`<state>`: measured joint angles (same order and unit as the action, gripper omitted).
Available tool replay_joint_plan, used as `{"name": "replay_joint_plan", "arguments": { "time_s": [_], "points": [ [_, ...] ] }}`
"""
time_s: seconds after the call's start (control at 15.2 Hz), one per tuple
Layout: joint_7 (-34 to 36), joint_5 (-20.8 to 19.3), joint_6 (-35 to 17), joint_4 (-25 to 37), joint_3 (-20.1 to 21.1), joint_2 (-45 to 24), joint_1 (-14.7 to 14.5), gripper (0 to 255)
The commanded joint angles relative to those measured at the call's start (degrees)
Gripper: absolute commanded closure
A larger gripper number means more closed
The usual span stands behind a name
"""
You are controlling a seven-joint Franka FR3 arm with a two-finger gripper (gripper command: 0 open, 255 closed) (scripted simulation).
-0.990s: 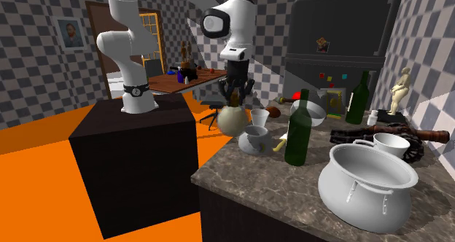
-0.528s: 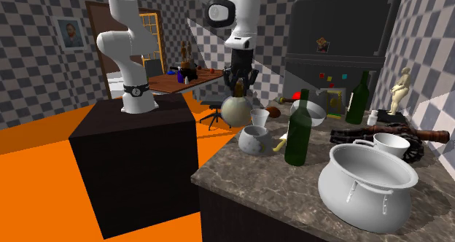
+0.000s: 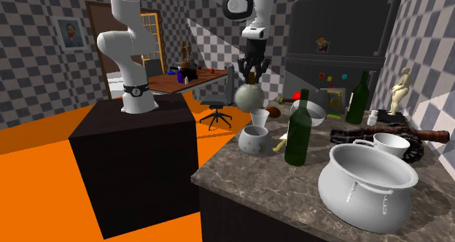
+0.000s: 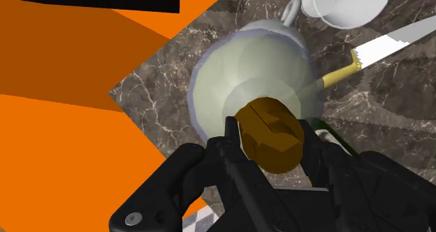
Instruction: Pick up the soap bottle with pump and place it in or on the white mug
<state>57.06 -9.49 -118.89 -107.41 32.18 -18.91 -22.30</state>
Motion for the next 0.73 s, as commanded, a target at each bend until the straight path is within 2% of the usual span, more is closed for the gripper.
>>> {"name": "replay_joint_plan", "arguments": {
  "time_s": [0.0,0.13,0.66],
  "points": [
    [2.46,-0.49,2.01,2.99,0.58,-1.18,-2.04,255],
    [5.32,-1.2,4.06,6.37,1.16,-2.76,-4.57,255],
    [6.38,-3.08,-0.94,3.85,0.18,-5.64,-5.23,255]
  ]
}}
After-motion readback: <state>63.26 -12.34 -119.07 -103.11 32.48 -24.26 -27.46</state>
